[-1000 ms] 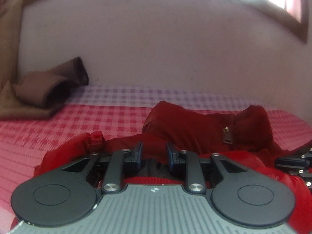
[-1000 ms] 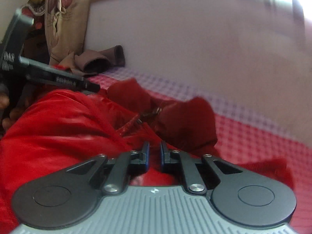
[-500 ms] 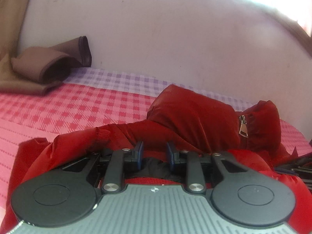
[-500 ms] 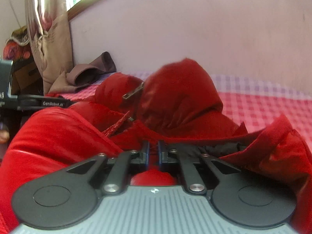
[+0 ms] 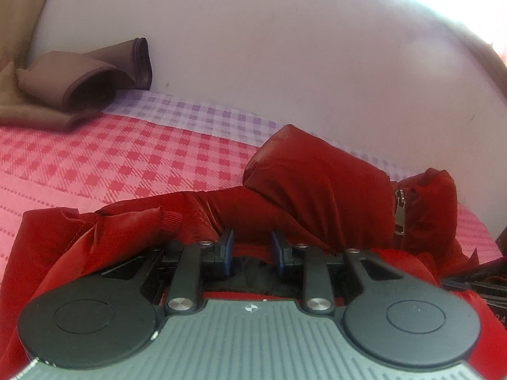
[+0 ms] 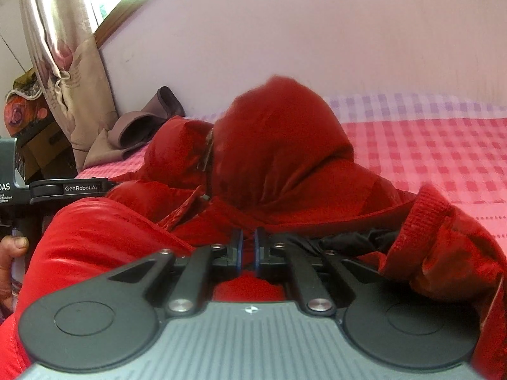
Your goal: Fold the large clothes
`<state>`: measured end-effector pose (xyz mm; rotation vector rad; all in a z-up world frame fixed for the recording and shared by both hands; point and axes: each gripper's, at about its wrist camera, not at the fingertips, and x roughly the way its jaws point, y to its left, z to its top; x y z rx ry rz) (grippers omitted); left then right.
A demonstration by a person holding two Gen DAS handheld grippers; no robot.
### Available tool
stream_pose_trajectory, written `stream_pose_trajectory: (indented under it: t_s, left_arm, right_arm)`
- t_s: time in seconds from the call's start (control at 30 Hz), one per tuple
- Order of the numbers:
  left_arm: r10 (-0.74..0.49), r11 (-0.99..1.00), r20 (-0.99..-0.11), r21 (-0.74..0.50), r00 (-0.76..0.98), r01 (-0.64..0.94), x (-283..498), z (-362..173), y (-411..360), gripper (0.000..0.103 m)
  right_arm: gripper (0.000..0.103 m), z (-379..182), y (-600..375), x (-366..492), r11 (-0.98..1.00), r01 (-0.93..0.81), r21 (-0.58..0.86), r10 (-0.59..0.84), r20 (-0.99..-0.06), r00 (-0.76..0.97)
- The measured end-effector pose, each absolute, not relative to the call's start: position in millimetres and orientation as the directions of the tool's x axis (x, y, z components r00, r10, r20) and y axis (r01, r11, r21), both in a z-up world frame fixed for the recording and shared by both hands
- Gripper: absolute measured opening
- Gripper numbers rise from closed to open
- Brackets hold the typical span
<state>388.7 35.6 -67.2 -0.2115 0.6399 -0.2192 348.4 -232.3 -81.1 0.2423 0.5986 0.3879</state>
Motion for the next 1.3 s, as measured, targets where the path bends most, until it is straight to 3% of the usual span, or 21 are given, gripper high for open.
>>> stream_pose_trajectory:
  t_s: [0.37, 0.47, 0.73, 0.93, 1.13, 1.3]
  left_arm:
    - [-0.242, 0.965, -0.571, -0.224, 0.784, 0.134, 387, -68, 32, 0.031]
    - [-0.240, 0.966, -0.571, -0.221, 0.785, 0.135, 387, -68, 31, 0.031]
    - [-0.243, 0.965, -0.568, -0.223, 0.786, 0.137, 386, -68, 31, 0.031]
    - [-0.243, 0.965, -0.567, -0.225, 0.787, 0.135, 386, -68, 31, 0.031]
    - [-0.244, 0.964, -0.567, -0.227, 0.787, 0.136, 386, -68, 31, 0.031]
    - [-0.243, 0.965, -0.567, -0.226, 0.787, 0.135, 386, -68, 30, 0.031]
  right_arm:
    - [0.010, -52, -251, 310, 0.929, -0.199, 0.312, 0.329, -0.452, 0.829]
    - [0.009, -50, -265, 297, 0.956, -0.135, 0.261, 0.247, -0.461, 0.852]
    - [0.006, -84, -289, 299, 0.939, -0.057, 0.339, 0.222, -0.470, 0.855]
    - [0.006, -90, -284, 306, 0.947, -0.052, 0.316, 0.212, -0.496, 0.842]
    - [0.006, -91, -266, 309, 0.980, -0.038, 0.196, 0.139, -0.531, 0.836]
    - [0.006, -91, -269, 308, 0.977, -0.037, 0.208, 0.144, -0.526, 0.838]
